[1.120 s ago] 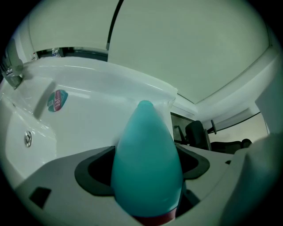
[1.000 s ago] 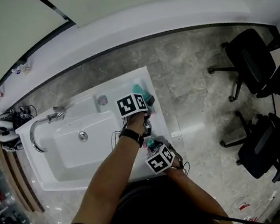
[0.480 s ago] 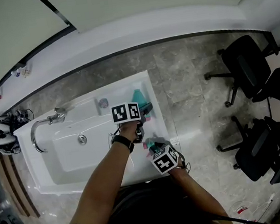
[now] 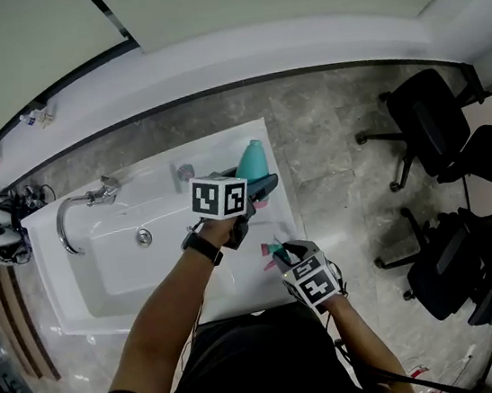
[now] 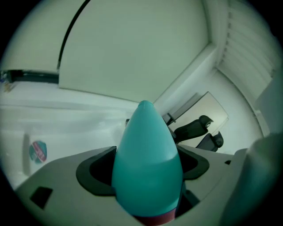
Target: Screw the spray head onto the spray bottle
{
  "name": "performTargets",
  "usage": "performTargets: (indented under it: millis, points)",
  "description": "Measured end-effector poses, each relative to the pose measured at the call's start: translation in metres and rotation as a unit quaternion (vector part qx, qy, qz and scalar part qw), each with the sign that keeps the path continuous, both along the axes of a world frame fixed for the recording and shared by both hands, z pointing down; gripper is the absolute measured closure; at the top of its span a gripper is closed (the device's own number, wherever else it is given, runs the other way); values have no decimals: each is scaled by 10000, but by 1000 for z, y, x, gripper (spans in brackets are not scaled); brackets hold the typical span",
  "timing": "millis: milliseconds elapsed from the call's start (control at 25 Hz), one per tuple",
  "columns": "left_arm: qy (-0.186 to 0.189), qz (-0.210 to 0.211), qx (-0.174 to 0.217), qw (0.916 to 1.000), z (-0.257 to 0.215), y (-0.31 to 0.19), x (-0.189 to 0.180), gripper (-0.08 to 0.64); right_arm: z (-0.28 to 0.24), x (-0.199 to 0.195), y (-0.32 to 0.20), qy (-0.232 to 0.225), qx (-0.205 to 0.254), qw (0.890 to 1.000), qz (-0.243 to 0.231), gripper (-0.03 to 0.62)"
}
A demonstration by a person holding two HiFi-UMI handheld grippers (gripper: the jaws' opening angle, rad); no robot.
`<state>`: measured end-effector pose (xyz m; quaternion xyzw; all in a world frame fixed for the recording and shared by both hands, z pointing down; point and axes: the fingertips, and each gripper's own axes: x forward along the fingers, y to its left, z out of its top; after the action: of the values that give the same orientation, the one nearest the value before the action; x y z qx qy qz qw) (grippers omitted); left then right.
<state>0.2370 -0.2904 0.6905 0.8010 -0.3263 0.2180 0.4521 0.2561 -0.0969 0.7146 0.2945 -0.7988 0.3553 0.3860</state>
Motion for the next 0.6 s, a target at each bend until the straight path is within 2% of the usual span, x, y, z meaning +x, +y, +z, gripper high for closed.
performTargets:
  millis: [80, 200, 600]
  points:
    - [64, 232, 465, 9986, -36, 2, -5, 158, -26, 6, 1, -160, 148, 9998, -17, 472]
    - [5, 302, 791, 9964, -67, 3, -15, 156, -48, 11, 1, -199, 334, 9992, -38, 472]
    - [-59, 279, 1012, 9945, -106, 15, -38, 156, -90, -21, 5, -262, 670, 9973, -133, 472]
